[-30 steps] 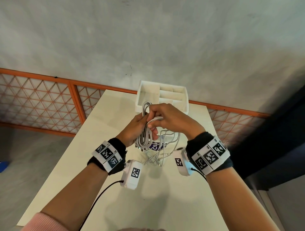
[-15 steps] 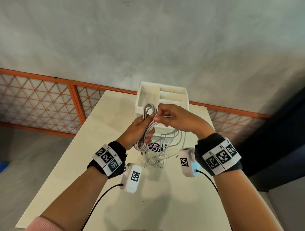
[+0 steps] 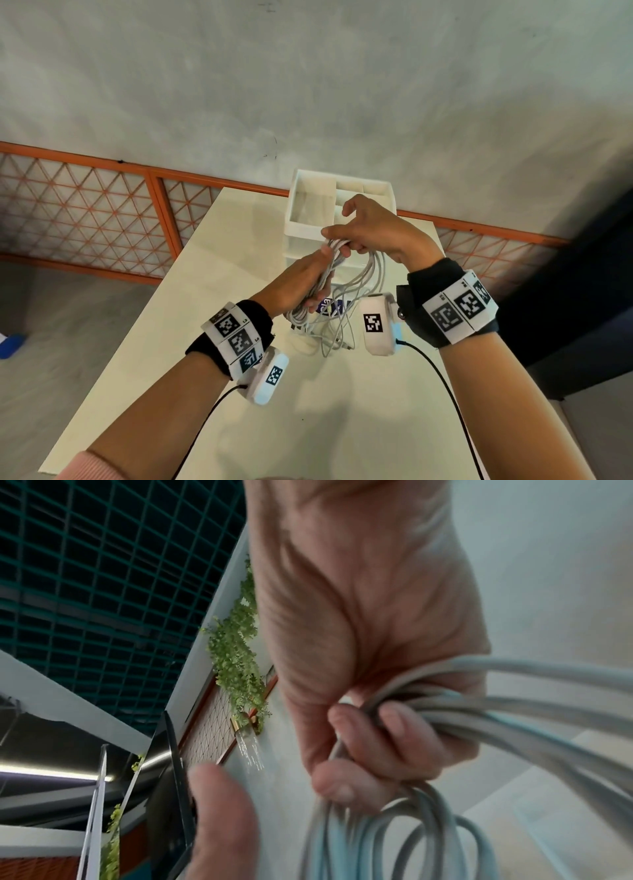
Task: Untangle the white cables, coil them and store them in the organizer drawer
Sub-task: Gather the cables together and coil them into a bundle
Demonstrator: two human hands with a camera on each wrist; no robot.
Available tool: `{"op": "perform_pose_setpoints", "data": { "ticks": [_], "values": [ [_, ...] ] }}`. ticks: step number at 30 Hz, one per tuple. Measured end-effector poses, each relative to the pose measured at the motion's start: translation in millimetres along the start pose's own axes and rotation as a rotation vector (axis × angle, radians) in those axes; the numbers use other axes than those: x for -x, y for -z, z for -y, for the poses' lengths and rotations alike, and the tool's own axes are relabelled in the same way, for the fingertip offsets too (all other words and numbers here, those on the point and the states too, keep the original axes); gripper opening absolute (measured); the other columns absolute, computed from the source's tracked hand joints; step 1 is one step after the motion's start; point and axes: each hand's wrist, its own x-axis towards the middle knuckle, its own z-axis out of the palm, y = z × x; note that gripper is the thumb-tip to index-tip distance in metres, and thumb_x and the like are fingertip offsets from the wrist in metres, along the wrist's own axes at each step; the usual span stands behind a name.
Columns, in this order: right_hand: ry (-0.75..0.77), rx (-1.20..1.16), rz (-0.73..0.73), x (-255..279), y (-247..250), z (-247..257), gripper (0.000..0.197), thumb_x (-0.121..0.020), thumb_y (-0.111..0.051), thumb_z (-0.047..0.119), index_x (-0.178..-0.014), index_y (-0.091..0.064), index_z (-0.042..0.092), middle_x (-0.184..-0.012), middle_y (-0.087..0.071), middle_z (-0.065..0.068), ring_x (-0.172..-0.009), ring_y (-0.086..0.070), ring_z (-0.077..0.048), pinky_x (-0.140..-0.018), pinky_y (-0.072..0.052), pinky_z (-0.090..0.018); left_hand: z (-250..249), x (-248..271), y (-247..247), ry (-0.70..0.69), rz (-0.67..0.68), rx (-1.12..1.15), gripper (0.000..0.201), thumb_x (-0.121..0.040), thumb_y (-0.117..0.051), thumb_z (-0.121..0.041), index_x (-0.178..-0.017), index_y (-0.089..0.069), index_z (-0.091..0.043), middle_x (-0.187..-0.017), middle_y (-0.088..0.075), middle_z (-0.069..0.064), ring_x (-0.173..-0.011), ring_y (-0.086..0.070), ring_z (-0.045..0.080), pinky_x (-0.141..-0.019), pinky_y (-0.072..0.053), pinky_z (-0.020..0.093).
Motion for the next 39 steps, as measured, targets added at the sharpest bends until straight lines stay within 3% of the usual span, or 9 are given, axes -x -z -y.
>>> {"op": "perform_pose_setpoints", "data": {
  "ticks": [3,10,14,17,20,26,32,35,39],
  "values": [
    [0.011,0.143,-0.027,-5,-2,0,0.034,-0.086,-0.067,0.024,-0.101,-0.038,0.015,-0.052,-0.057,-0.002,-0.035,-0.044,-0.005,-0.043,-0.033,-0.018,-1,-1,0,0.013,0.026,-0.172,0.022,-0.093,-0.045,-0.052,-0.089,-0.05,-0.031,-0.051,-0.046,0.002,-0.039,-0.038,0.015,-0.049,-0.04,0.027],
    [0.104,0.481,-0.256,-18,-6,-12,0.031,-0.08,-0.064,0.048,-0.066,-0.049,0.025,-0.069,-0.058,0.01,-0.07,-0.06,-0.014,-0.073,-0.045,-0.034,3,-5,2,0.064,0.063,-0.203,0.048,-0.1,-0.036,-0.042,-0.062,-0.04,-0.013,-0.048,-0.046,0.002,-0.038,-0.038,0.017,-0.051,-0.04,0.026],
    [0.119,0.254,-0.212,-22,-1,-33,0.057,-0.086,-0.055,0.051,-0.039,-0.044,0.02,-0.041,-0.044,0.009,-0.044,-0.041,-0.007,-0.06,-0.035,-0.028,-1,-5,18,0.053,0.018,-0.144,0.043,-0.1,-0.038,-0.039,-0.067,-0.039,-0.012,-0.05,-0.042,0.003,-0.036,-0.034,0.012,-0.046,-0.039,0.026],
    [0.107,0.076,-0.096,-18,0,-49,0.062,-0.092,-0.043,0.057,-0.05,-0.046,0.011,-0.049,-0.04,-0.002,-0.048,-0.038,-0.012,-0.062,-0.035,-0.024,-2,-2,30,0.034,-0.02,-0.104,0.043,-0.101,-0.037,-0.039,-0.067,-0.039,-0.012,-0.047,-0.041,-0.004,-0.036,-0.032,0.011,-0.045,-0.038,0.026],
    [0.121,-0.099,-0.024,-11,-6,-58,0.058,-0.096,-0.033,0.055,-0.059,-0.047,0.013,-0.049,-0.04,0.008,-0.053,-0.04,-0.013,-0.064,-0.038,-0.021,-1,0,36,0.005,-0.053,-0.054,0.047,-0.1,-0.037,-0.041,-0.064,-0.04,-0.011,-0.046,-0.04,-0.003,-0.037,-0.031,0.013,-0.048,-0.038,0.029],
    [0.052,-0.57,-0.052,-23,-47,-57,0.038,-0.101,-0.026,0.045,-0.09,-0.042,0.012,-0.049,-0.035,0.009,-0.042,-0.027,-0.008,-0.045,-0.028,-0.022,-1,-8,25,-0.121,-0.165,-0.055,0.039,-0.1,-0.038,-0.038,-0.072,-0.043,-0.011,-0.054,-0.043,0.003,-0.042,-0.043,0.018,-0.052,-0.047,0.029],
    [-0.015,-0.461,-0.118,-35,-58,-54,0.06,-0.088,-0.03,0.069,-0.109,-0.037,0.012,-0.094,-0.06,-0.018,-0.054,-0.053,-0.024,-0.049,-0.045,-0.03,11,-16,13,-0.183,-0.182,-0.03,0.019,-0.099,-0.043,-0.023,-0.099,-0.05,-0.005,-0.07,-0.057,0.0,-0.05,-0.053,0.014,-0.052,-0.047,0.022],
    [-0.139,-0.523,-0.116,-47,-62,-60,0.068,-0.078,-0.037,0.073,-0.119,-0.035,0.018,-0.124,-0.049,-0.024,-0.072,-0.06,-0.036,-0.045,-0.05,-0.031,12,-16,5,-0.192,-0.223,0.01,0.015,-0.1,-0.042,-0.017,-0.101,-0.052,-0.006,-0.069,-0.054,-0.002,-0.049,-0.053,0.003,-0.051,-0.046,0.016],
    [-0.204,-0.585,-0.044,-41,-58,-56,0.068,-0.091,-0.033,0.062,-0.127,-0.04,0.005,-0.106,-0.059,-0.027,-0.055,-0.058,-0.033,-0.044,-0.047,-0.031,11,-16,5,-0.193,-0.226,0.019,0.015,-0.099,-0.044,-0.02,-0.096,-0.057,-0.014,-0.055,-0.061,-0.008,-0.044,-0.053,0.004,-0.05,-0.046,0.015]
  ]
}}
